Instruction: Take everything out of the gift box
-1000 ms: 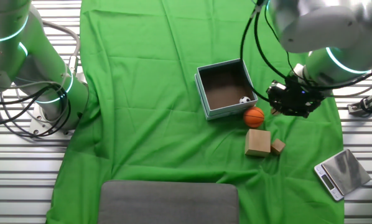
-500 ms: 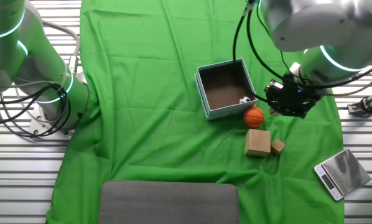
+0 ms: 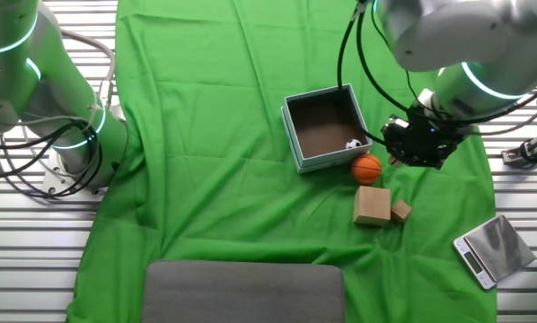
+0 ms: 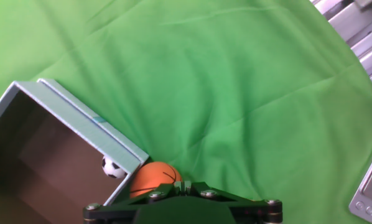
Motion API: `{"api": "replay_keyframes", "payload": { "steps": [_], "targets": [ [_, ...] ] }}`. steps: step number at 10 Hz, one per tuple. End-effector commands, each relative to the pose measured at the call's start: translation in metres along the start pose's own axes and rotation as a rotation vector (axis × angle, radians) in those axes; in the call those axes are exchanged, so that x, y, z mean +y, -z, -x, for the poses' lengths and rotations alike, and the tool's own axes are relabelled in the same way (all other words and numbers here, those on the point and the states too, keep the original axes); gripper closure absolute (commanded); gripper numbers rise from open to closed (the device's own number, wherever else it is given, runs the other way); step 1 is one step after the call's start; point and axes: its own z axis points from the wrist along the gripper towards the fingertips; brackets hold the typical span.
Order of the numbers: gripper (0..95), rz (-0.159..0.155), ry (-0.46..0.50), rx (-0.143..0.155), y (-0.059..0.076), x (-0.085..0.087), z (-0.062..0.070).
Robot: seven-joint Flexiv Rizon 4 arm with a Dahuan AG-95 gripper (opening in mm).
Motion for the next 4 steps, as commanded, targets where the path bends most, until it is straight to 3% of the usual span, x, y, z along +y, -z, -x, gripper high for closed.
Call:
{"api": "replay_keyframes", "payload": {
  "steps": [1, 4],
  "targets": [
    [95.0, -0.014, -0.047, 0.025, -0.0005, -0.0011, 0.0008],
    [95.0, -0.024, -0.047, 0.039, -0.0005, -0.0011, 0.0008]
  ]
}}
